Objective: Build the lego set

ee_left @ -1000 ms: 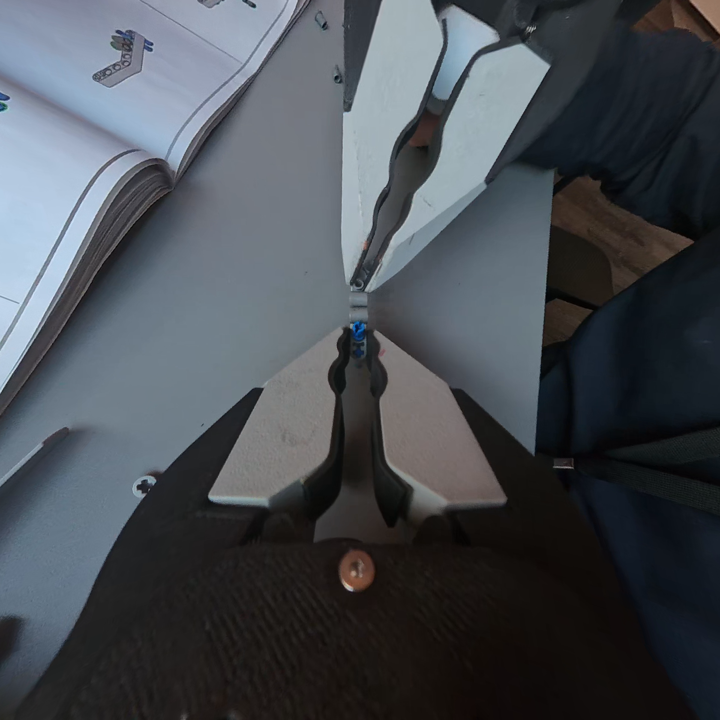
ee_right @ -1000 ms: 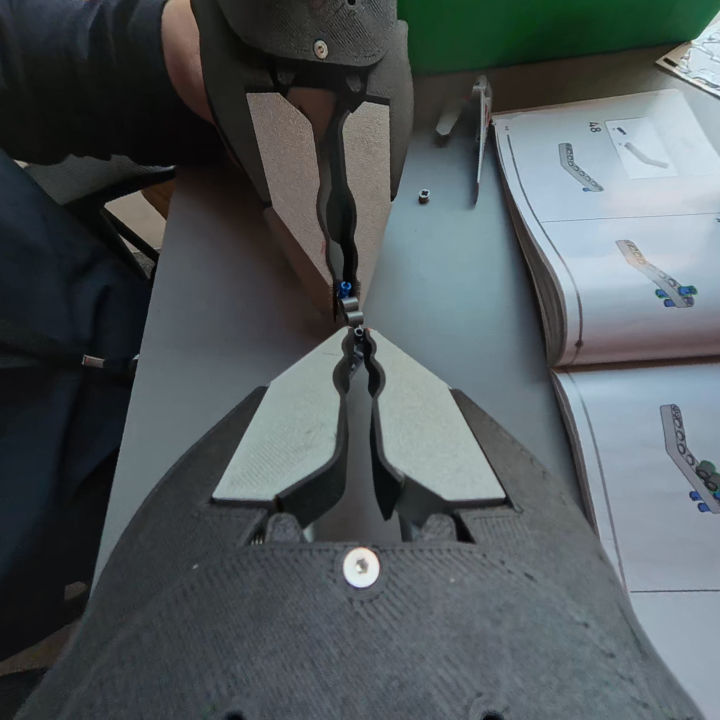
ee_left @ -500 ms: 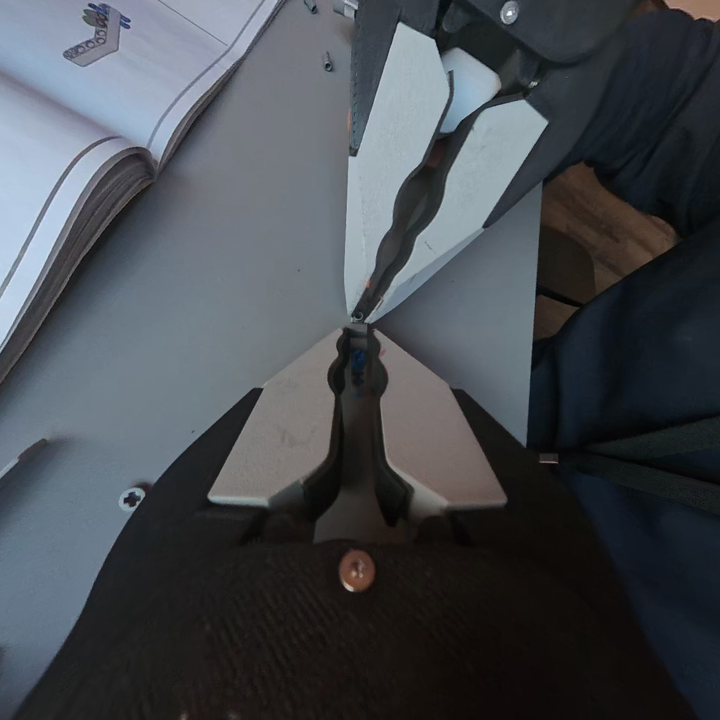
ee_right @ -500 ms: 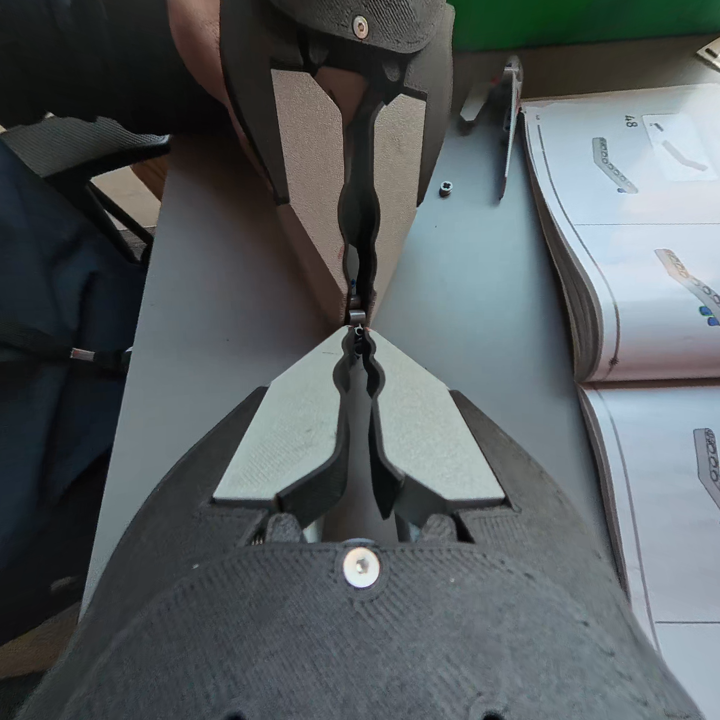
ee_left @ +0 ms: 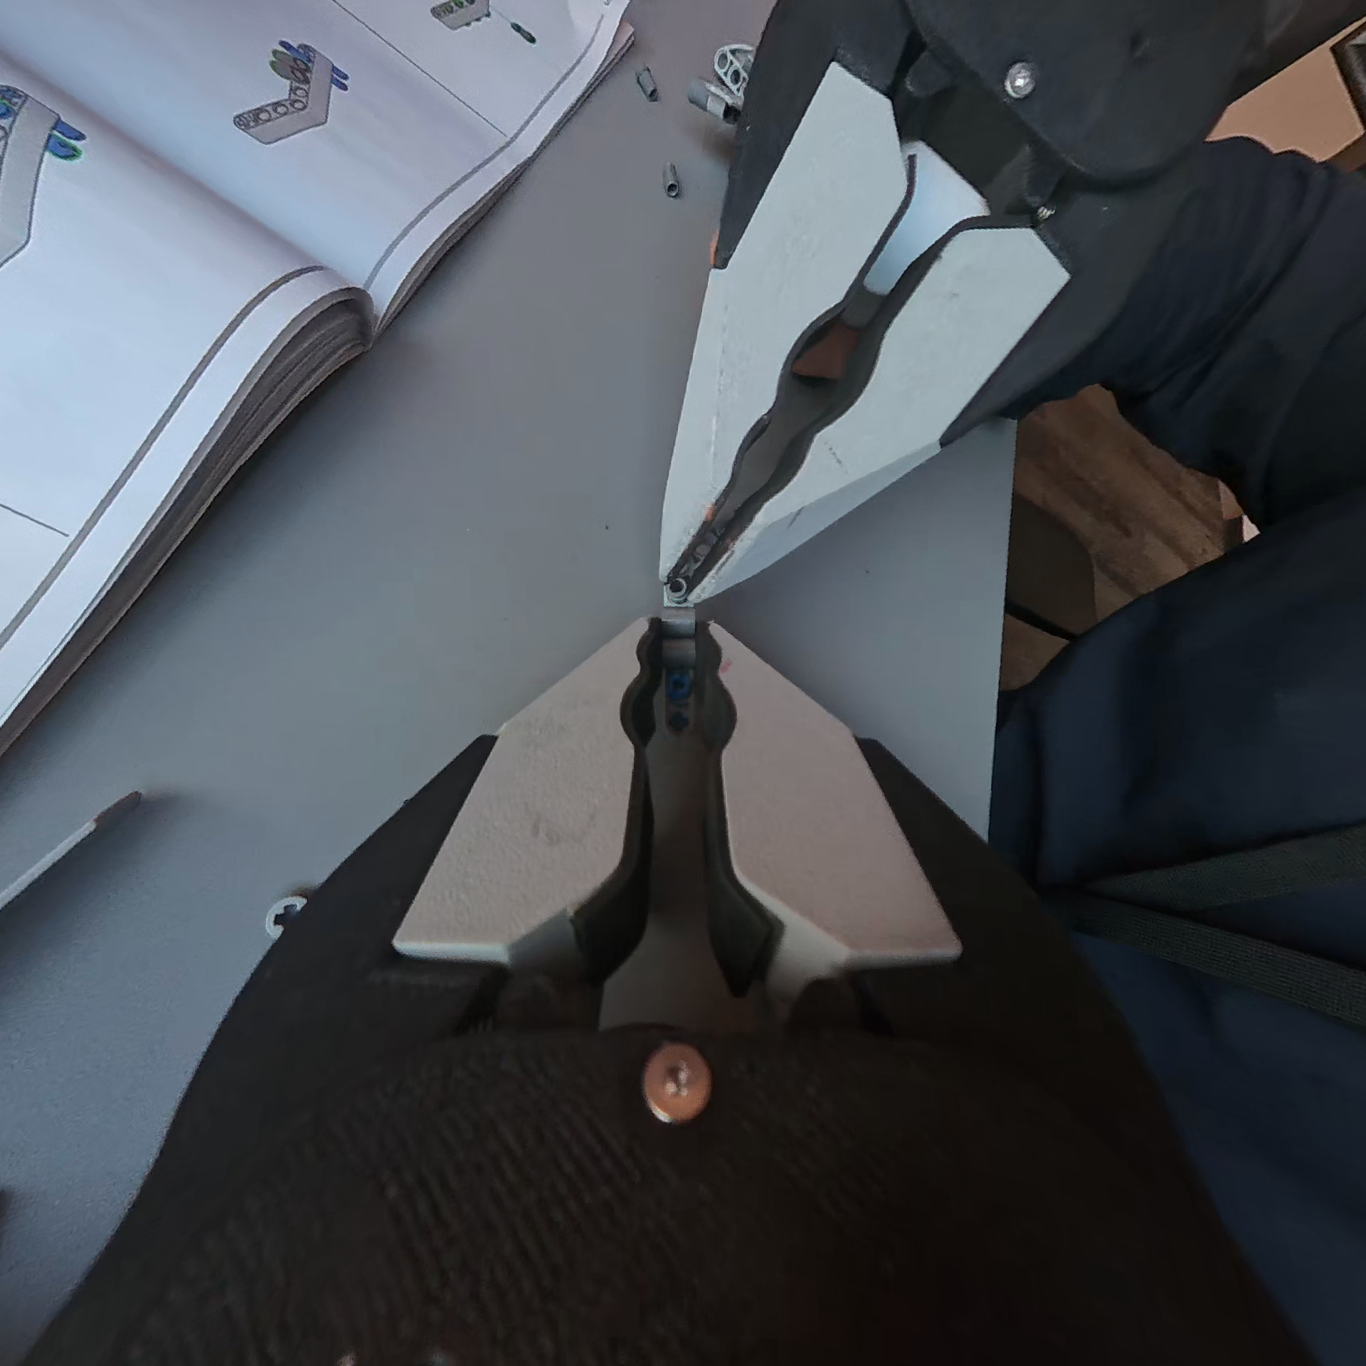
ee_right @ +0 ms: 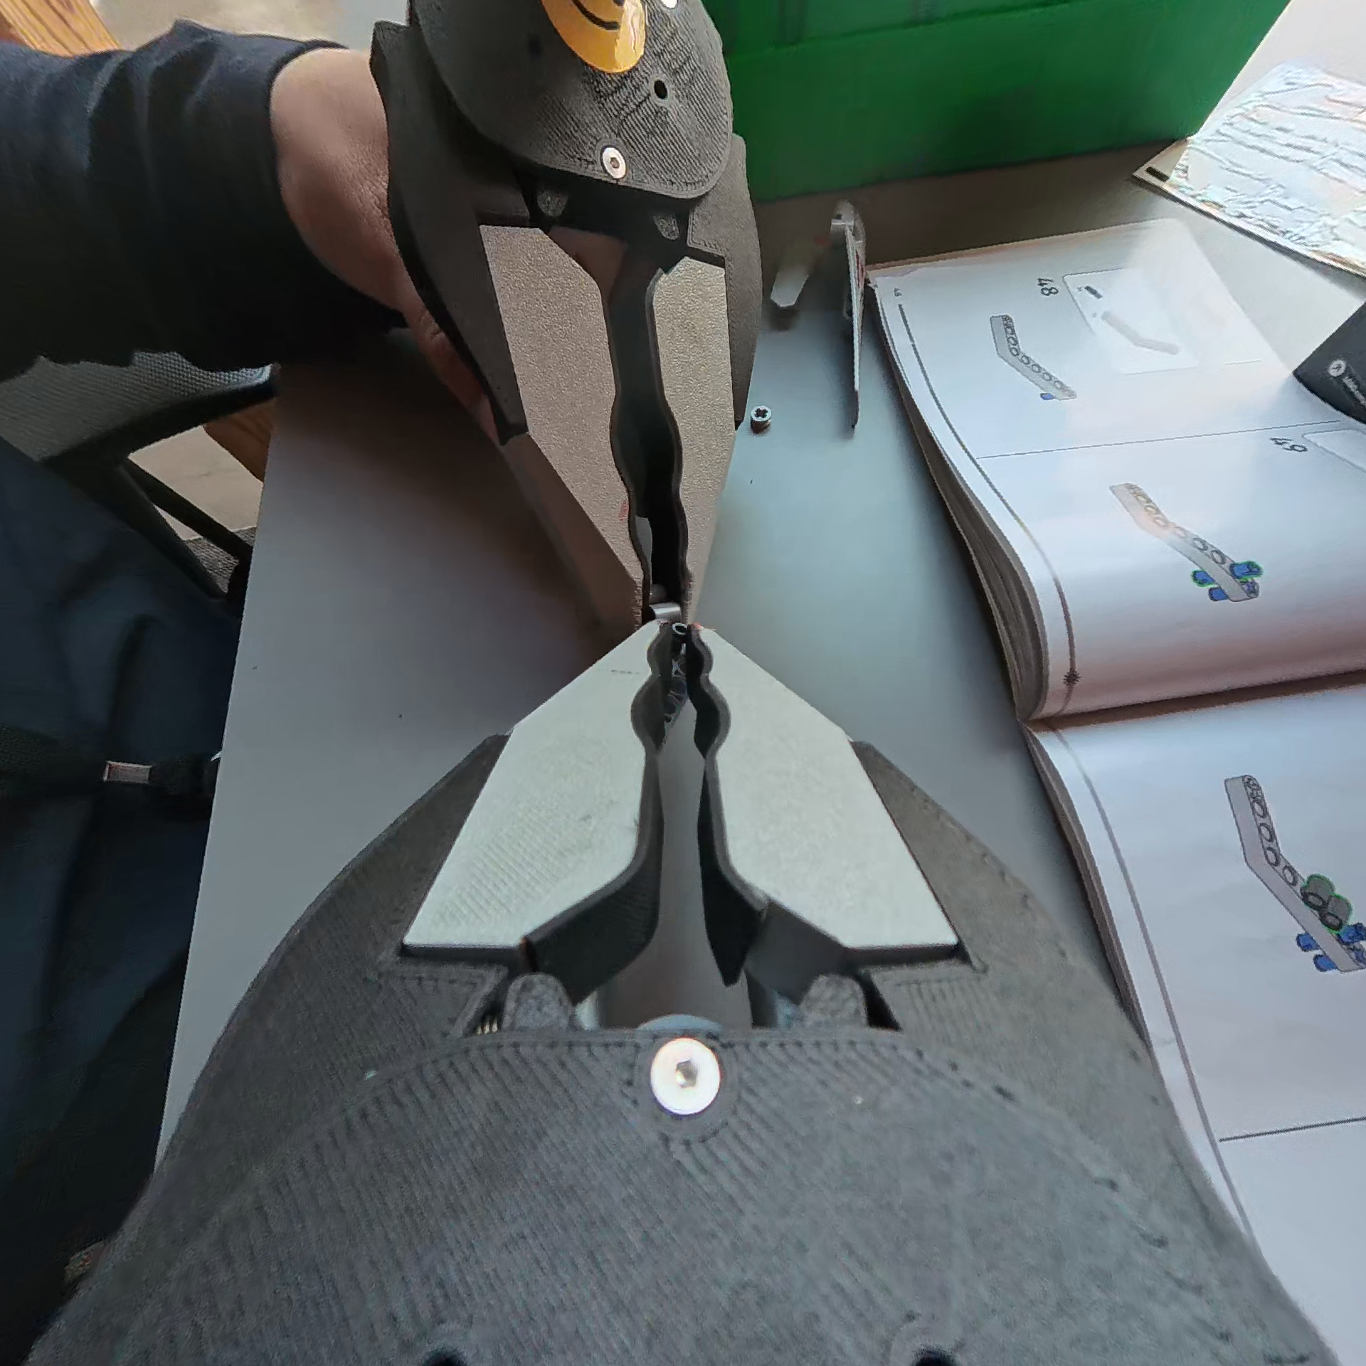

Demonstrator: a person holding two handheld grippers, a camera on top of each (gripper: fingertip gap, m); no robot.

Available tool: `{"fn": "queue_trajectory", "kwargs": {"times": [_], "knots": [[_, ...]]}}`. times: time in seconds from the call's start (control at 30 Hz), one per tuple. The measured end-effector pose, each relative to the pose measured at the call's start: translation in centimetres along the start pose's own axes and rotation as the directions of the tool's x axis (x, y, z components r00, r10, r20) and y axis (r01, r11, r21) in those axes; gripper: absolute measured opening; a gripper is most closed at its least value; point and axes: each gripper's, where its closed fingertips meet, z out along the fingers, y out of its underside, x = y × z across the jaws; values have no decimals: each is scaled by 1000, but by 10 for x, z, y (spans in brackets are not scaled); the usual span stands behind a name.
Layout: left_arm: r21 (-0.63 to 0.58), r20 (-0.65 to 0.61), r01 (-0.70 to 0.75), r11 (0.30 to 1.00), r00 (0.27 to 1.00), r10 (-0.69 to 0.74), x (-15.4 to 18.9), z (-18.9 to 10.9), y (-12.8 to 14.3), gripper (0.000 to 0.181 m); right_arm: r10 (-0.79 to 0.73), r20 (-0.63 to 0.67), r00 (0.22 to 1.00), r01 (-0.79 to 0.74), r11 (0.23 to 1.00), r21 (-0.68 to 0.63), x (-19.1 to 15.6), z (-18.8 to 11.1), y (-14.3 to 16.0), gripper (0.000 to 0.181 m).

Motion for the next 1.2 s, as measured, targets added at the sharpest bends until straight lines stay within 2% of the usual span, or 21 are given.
{"fn": "queue_trajectory", "kwargs": {"times": [0.07, 0.1, 0.2, 0.33, 0.43, 0.47, 0.53, 0.6, 0.7, 0.87, 0.97, 1.07, 1.13, 1.2], "knots": [[-59, -27, -30, 998, 999, 29, 9, 9, 7, 5, -9, 5, 1000, 8, 987, 163, -2, -9, -25, 0], [-65, -22, -53, 996, 998, 52, 12, 13, 6, 5, -2, 13, 1000, 0, 983, 182, -1, -12, -30, 0], [-48, -2, -41, 998, 999, 41, 10, 14, 2, 5, 47, -45, 998, -43, 996, 80, 18, -7, -8, 1], [-42, -14, -29, 999, 999, 28, 10, 13, 2, 4, 139, 62, 988, -146, 983, 115, 22, -18, -9, 1], [-33, -42, -21, 999, 999, 19, 12, 11, 1, 4, 121, -26, 992, -117, 986, 118, 36, -29, -6, 0], [-39, -36, -25, 999, 999, 24, 12, 11, 3, 4, 120, -55, 991, -115, 989, 90, 41, -30, 0, 0], [-41, -27, -36, 998, 999, 35, 12, 11, 4, 4, 155, -76, 985, -159, 986, -54, 46, -22, 28, 0], [-41, -24, -41, 998, 999, 40, 12, 10, 4, 4, 183, -50, 982, -187, 977, -104, 43, -17, 35, 0], [-30, -22, -35, 999, 999, 35, 11, 9, 3, 4, 129, -127, 983, -138, 988, -65, 51, -25, 28, 0], [-3, -29, -7, 1000, 1000, 7, 9, 4, 1, 4, 119, -163, 979, -130, 990, -58, 52, -39, 27, 8], [26, -44, -11, 1000, 999, 13, 10, 0, -1, 4, 74, -231, 970, -74, 997, 11, 42, -64, 19, 12], [45, -58, -20, 999, 998, 22, 13, -4, -2, 4, 86, -351, 933, -50, 993, 109, 30, -111, 23, 15], [53, -61, -25, 998, 998, 28, 14, -5, -2, 4, 130, -478, 869, -88, 990, 109, 35, -160, 48, 22], [42, -65, -29, 999, 997, 32, 15, -4, -1, 4, 202, -560, 804, -182, 979, 93, 40, -215, 86, 30]]}}
